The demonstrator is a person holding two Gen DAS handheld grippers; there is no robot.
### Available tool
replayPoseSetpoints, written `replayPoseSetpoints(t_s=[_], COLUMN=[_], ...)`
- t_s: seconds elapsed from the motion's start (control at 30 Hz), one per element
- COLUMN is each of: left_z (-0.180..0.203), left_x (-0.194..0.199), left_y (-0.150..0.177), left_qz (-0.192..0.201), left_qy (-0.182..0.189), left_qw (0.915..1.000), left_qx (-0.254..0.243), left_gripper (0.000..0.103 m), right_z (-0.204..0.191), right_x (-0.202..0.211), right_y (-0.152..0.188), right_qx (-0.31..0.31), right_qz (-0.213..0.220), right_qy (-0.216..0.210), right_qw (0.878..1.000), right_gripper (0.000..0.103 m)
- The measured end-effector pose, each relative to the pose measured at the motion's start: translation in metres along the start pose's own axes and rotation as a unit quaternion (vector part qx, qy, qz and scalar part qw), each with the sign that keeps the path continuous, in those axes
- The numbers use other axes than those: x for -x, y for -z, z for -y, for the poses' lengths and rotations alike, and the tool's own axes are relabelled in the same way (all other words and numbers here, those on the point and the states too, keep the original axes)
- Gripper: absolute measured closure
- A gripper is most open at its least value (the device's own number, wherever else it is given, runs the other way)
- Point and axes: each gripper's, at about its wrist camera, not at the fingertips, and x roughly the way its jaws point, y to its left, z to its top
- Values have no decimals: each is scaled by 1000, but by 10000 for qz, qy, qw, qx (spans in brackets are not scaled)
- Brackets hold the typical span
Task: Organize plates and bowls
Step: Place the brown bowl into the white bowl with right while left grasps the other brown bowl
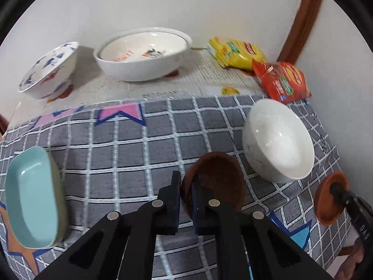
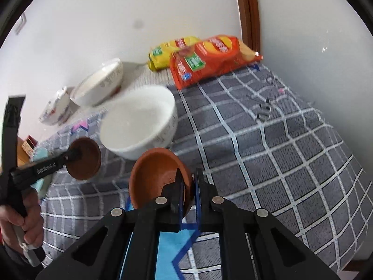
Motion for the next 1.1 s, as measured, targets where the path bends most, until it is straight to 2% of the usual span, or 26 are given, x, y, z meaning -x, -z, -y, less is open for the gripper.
replayPoseSetpoints(t_s=[0.23,0.47,0.77,1.1], left_z=[-28,-51,-64,-56], left_x=[23,23,11,2], left_y=[-10,-18,-24,-26], left_qz=[201,219,159,121], left_qy=[-125,-282,-267,-139], left_qw=[9997,9992,9993,9998], left_qx=[109,179,203,116], left_gripper=[95,95,95,95], right_z=[-28,-58,-65,-62], right_x=[3,-32,-80,-101], right_y=[-29,-49,-56,-56], right_qx=[202,323,347,455], right_qz=[184,63,-269,-493], right_qy=[-5,-86,72,243], right_qw=[9996,9994,9990,9974], right_gripper=[95,95,95,94])
